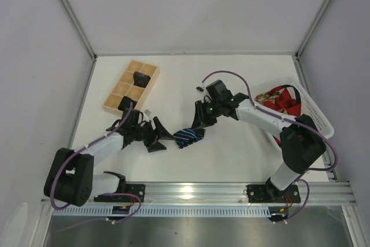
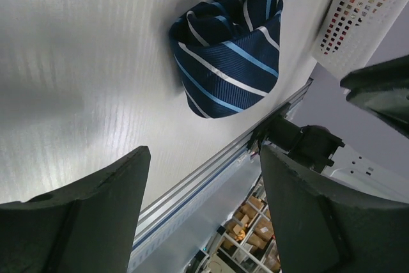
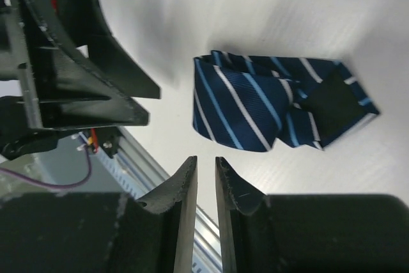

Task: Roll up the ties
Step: Place the rolled tie into the container

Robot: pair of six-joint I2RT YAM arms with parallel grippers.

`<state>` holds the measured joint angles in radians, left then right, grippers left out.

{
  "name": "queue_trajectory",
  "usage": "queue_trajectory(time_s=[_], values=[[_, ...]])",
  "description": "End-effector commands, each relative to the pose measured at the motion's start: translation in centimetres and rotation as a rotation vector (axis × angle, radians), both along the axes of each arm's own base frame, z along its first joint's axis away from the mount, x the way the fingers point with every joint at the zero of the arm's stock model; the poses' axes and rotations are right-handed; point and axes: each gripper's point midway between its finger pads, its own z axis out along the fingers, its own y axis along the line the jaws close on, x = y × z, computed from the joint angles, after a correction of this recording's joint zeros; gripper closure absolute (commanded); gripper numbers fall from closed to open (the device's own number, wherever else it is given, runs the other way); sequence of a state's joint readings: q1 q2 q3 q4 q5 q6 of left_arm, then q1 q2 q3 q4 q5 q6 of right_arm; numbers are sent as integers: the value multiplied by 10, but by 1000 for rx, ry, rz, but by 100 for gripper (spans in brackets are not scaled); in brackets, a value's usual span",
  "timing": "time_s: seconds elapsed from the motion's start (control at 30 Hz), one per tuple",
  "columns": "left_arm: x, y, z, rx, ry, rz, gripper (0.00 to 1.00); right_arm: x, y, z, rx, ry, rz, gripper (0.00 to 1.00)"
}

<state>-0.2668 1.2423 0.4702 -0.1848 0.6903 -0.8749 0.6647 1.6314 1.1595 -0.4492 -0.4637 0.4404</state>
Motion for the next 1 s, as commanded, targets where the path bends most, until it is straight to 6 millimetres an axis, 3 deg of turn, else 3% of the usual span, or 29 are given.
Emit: queue_trajectory(time_s=[0.0,0.5,0.77,0.97], values=[[13,-11,9,-58,-52,1,24,-9,21,9,111,70,45,78],[10,-15,-9,-46,1,2,22,0,35,-38,90,143,79,77],[9,-14,-11,-39,8,2,23,16,33,-26,37,94,39,69],[7,-13,-13,-32,21,1,22,18,28,-34,-85,79,-14,63]])
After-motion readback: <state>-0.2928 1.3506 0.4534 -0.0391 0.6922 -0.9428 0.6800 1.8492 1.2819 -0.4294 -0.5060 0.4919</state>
